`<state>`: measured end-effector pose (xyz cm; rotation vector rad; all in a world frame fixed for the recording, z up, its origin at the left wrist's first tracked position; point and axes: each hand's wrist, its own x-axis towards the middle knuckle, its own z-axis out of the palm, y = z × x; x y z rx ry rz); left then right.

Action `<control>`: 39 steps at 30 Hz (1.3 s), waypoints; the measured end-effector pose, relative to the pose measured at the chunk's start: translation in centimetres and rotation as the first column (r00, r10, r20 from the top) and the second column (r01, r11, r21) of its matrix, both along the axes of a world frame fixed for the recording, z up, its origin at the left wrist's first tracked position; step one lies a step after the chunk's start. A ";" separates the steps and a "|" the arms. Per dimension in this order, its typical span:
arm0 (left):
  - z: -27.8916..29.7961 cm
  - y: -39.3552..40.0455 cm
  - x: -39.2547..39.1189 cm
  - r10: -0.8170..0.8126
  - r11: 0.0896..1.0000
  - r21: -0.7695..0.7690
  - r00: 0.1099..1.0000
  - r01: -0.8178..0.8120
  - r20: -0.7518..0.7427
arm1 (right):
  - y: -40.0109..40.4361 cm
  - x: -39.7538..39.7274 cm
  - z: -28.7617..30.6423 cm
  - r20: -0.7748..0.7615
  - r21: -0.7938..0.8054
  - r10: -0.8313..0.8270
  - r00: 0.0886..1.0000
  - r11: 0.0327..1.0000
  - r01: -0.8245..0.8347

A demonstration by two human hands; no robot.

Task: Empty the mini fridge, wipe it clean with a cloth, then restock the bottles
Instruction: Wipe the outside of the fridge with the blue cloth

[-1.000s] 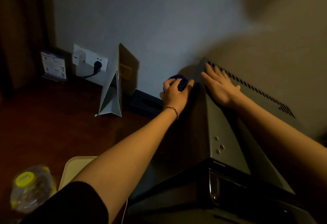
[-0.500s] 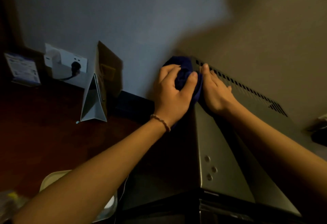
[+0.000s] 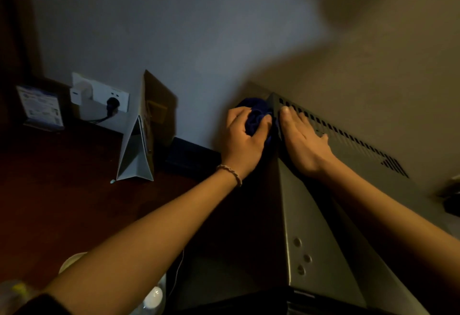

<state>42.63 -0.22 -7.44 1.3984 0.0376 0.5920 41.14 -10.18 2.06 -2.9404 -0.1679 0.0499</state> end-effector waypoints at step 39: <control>-0.8 0.6 -18.8 -0.034 0.997 0.061 0.999 0.036 -0.033 | 0.3 -3.3 0.3 -0.012 -0.118 0.063 0.998 0.991 -0.064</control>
